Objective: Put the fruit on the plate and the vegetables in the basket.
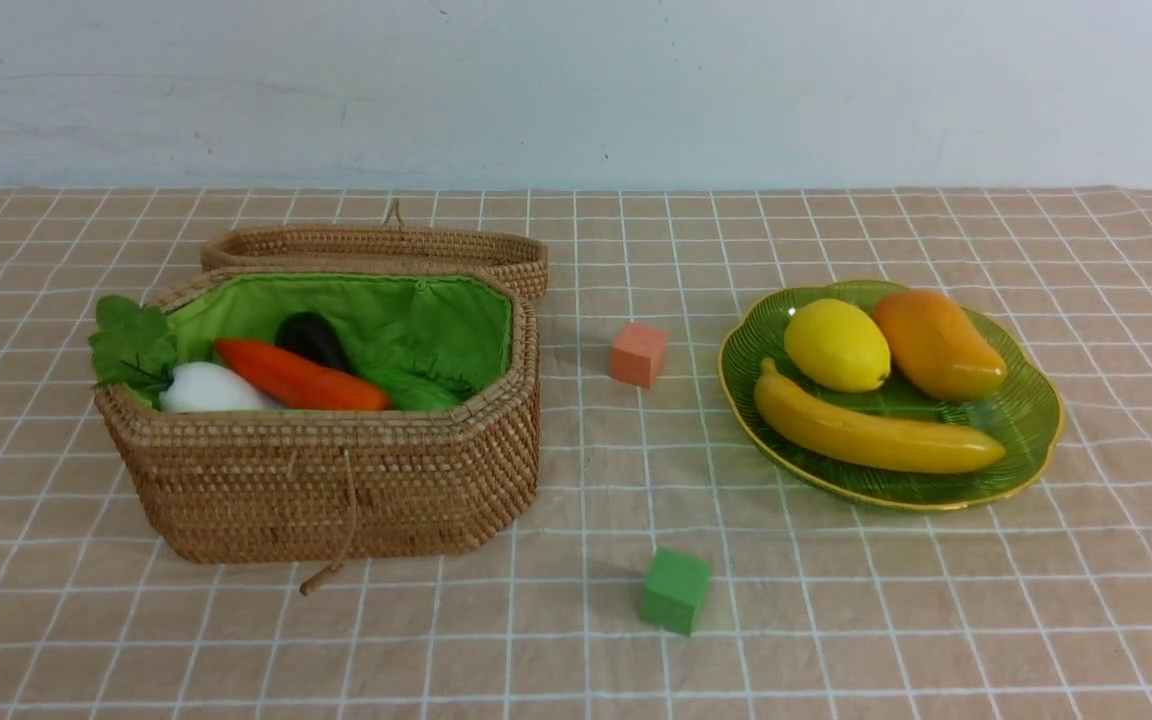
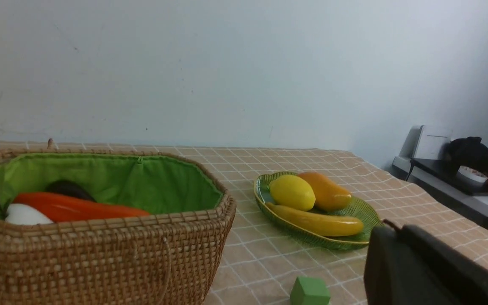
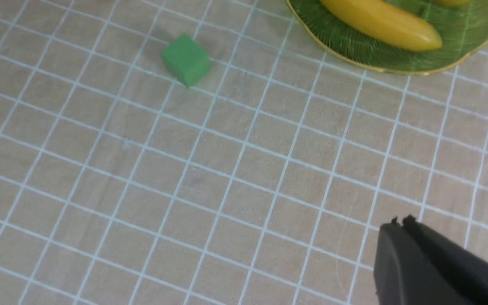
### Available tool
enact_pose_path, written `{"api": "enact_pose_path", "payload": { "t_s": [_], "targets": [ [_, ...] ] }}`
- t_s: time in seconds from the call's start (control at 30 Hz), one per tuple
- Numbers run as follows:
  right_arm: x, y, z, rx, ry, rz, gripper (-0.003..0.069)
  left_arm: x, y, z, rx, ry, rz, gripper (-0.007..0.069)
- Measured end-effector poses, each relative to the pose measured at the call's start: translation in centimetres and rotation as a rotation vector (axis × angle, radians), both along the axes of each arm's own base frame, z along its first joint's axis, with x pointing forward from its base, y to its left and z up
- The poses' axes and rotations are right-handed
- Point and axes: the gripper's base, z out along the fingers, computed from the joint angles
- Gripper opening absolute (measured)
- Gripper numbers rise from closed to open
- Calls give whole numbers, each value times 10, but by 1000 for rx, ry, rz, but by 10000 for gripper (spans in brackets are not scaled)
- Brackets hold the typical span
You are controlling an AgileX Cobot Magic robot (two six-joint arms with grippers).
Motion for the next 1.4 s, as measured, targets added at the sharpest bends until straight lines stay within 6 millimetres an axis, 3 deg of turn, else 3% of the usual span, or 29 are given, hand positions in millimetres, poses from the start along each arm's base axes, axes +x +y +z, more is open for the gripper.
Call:
{"api": "enact_pose_path", "payload": {
  "t_s": [0.2,0.33,0.67,0.73,0.87,0.9,0.93,0.97,1.0,1.07,1.1,1.13,1.23,1.4],
  "targets": [
    [-20,-18,-21,58,-52,-4,-7,1,2,-6,31,52,23,-8],
    [-28,-25,-22,78,-72,-7,-6,2,3,-8,47,79,35,-8],
    [-31,-31,-21,85,-111,-24,-2,3,4,-14,77,127,57,-5],
    [-29,-39,-24,113,-205,-98,-10,3,5,-16,91,151,67,-3],
    [-27,-50,-50,163,-398,-219,-19,3,7,-19,109,180,80,-1],
    [-27,-53,-66,173,-447,-259,-18,3,7,-20,114,187,83,-1],
    [-30,-58,-99,173,-507,-331,-18,3,7,-21,120,197,87,1],
    [-29,-58,-104,170,-504,-338,-18,3,7,-21,121,199,88,1],
    [-32,-62,-134,162,-554,-389,-18,3,8,-22,126,207,92,2],
    [-36,-64,-154,170,-585,-422,-18,3,8,-23,128,211,93,4],
    [-38,-65,-177,184,-607,-457,-18,3,8,-23,130,214,95,6],
    [-39,-66,-187,191,-611,-469,-18,3,8,-23,131,215,95,6],
    [-42,-66,-201,202,-619,-478,-18,3,8,-23,131,215,95,8],
    [-44,-66,-208,181,-565,-482,-18,3,8,-23,132,216,96,13]
  ]
}}
